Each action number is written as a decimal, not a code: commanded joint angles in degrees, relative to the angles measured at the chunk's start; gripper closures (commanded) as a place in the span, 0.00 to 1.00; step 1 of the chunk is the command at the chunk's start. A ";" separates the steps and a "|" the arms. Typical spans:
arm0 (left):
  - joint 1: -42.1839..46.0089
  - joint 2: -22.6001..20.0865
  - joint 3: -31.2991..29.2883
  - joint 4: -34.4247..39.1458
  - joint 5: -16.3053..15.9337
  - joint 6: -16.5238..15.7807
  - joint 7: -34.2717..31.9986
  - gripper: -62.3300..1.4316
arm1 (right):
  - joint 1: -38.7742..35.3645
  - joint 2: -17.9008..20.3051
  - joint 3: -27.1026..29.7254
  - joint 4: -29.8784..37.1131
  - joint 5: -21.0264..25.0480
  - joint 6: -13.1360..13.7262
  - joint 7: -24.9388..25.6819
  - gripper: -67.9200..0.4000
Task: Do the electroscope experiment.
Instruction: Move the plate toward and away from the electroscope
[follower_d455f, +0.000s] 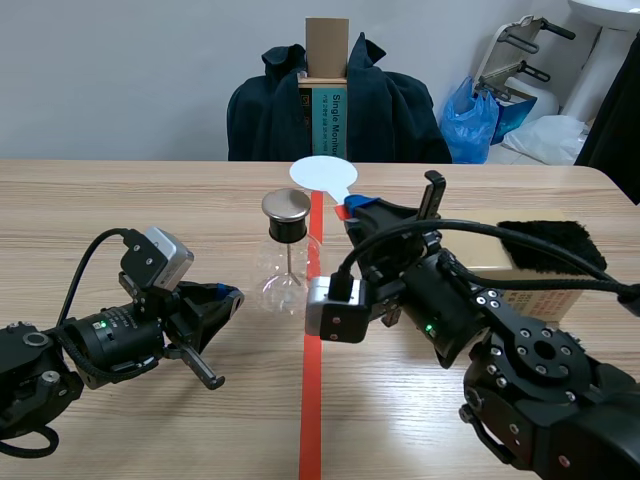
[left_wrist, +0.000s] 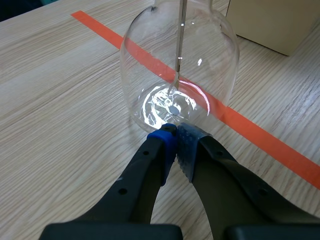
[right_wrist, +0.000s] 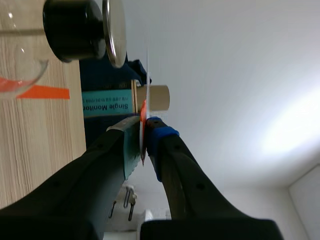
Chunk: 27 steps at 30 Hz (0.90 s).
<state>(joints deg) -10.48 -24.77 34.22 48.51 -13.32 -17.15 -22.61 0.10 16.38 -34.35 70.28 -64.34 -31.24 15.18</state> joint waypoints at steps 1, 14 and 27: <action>-0.79 0.11 -0.11 0.92 -0.52 -0.07 -0.87 0.93 | 0.55 0.44 0.33 0.90 0.02 -0.68 -1.51 0.98; -0.79 0.11 -0.11 0.92 -0.52 0.02 -0.72 0.93 | 0.55 0.59 0.33 0.90 -2.60 -0.70 -12.98 0.98; -0.79 0.11 -0.11 0.92 -0.52 0.09 -0.66 0.93 | 0.52 1.40 0.31 0.90 -2.80 -0.96 -2.51 0.98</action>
<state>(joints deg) -10.48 -24.77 34.22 48.51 -13.32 -17.10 -22.57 0.10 17.04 -34.30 70.28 -67.13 -31.29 12.23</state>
